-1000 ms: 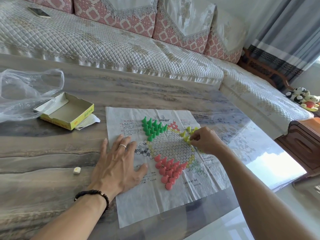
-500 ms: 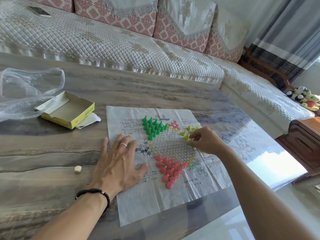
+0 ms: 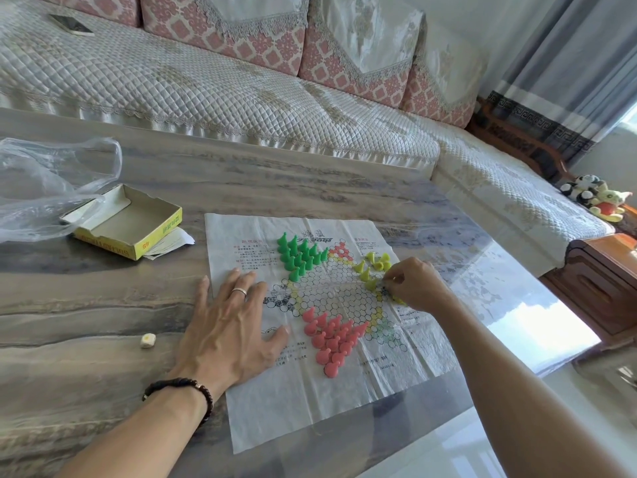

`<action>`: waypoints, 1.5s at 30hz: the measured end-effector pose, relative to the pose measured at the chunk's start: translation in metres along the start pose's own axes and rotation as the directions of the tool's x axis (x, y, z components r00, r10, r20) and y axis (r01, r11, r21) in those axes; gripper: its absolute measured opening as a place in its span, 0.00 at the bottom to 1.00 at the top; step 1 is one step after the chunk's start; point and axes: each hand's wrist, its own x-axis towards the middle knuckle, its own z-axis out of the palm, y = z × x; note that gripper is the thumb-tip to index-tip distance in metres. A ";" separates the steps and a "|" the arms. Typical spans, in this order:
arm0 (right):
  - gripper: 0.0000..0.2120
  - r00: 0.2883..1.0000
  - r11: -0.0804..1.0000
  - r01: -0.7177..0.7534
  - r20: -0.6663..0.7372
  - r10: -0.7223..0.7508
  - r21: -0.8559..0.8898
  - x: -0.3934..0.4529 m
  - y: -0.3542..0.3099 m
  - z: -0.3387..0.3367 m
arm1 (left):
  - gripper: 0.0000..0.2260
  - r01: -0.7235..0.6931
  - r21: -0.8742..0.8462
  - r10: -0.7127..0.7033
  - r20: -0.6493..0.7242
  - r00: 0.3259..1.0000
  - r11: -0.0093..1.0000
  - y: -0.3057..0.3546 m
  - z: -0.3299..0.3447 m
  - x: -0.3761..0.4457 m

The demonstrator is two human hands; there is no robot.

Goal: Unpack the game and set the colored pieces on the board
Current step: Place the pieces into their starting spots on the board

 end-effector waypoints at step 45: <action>0.11 0.983 0.980 -0.021 -0.176 0.057 0.199 -0.028 0.003 0.000 | 0.38 0.004 -0.002 -0.004 -0.007 1.000 1.000 -0.001 0.004 0.002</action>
